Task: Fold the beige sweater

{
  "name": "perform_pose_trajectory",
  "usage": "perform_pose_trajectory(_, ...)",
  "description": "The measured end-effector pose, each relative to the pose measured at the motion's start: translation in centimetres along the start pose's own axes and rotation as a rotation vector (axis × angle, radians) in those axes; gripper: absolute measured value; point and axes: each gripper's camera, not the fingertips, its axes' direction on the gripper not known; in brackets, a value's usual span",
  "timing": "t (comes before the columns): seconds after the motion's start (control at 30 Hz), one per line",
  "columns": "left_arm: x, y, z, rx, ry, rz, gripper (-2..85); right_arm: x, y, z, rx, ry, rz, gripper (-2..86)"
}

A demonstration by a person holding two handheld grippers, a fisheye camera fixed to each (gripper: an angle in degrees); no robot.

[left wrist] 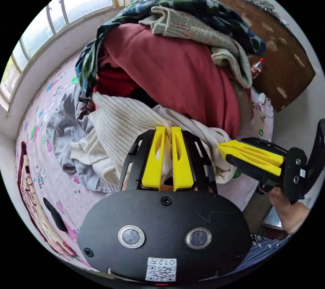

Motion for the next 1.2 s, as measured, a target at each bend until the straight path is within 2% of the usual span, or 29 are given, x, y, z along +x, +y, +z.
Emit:
perform_pose_trajectory(0.33,-12.1,7.9,-17.2,0.114,0.122,0.023,0.9,-4.8,1.9,-4.0,0.136,-0.095,-0.118,-0.1)
perform_pose_trajectory(0.77,-24.6,19.3,-35.7,0.189,0.147,-0.003,0.9,-15.2,2.5,-2.4,0.207,-0.246,-0.233,0.0)
perform_pose_trajectory(0.97,-30.7,23.1,-44.3,0.242,0.108,0.045,0.9,-22.9,4.3,-0.2,0.222,-0.271,-0.207,0.2)
perform_pose_trajectory(1.2,-36.3,26.8,-53.0,0.195,0.114,0.251,0.9,-36.4,4.5,3.2,0.261,-0.265,-0.29,2.3)
